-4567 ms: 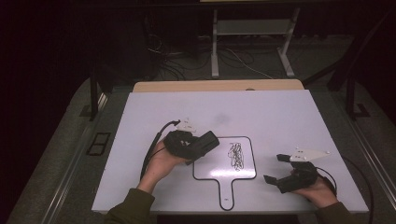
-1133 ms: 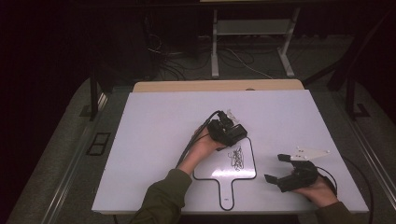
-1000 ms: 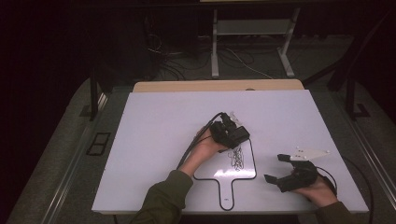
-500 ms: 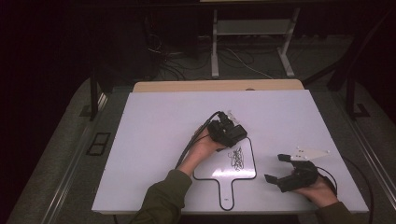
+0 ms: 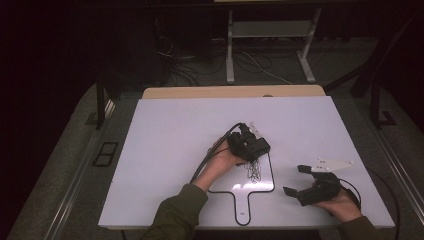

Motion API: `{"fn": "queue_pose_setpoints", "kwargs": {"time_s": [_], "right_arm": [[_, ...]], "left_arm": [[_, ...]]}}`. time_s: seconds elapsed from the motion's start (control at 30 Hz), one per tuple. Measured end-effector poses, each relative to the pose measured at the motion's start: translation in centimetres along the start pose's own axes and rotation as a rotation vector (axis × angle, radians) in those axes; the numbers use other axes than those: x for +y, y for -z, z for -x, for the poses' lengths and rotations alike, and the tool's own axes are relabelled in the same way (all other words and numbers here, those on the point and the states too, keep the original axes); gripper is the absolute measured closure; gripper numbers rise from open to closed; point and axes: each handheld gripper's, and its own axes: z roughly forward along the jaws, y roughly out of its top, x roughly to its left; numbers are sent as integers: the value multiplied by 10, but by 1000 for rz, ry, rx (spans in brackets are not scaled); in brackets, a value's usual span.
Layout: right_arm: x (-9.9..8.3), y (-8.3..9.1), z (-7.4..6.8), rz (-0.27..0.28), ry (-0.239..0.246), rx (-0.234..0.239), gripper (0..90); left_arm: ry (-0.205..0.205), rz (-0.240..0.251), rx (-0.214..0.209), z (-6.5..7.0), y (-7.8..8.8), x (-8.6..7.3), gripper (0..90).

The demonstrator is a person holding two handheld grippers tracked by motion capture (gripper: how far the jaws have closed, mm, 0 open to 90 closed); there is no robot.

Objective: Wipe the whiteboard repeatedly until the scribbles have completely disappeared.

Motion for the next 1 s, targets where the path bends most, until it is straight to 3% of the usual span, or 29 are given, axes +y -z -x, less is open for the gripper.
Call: {"fn": "queue_pose_setpoints", "kwargs": {"time_s": [0.13,0.2,0.33,0.37,0.6,0.77,1.0], "right_arm": [[0,0,0,0,0,0,0],[0,0,0,1,0,0,0],[0,0,1,0,-1,0,0],[0,0,0,0,-1,0,0],[0,0,0,-1,0,-1,0],[0,1,0,2,1,-1,0],[0,1,1,4,-1,-4,0]], "left_arm": [[48,0,10,-9,3,-6,394],[49,-5,7,-11,4,-7,394],[41,-7,2,-5,4,-6,394],[15,-3,-2,-5,3,-4,394],[-32,0,-49,13,-1,3,394],[-29,3,-68,17,0,1,394],[2,-4,-34,6,8,-11,394]]}}
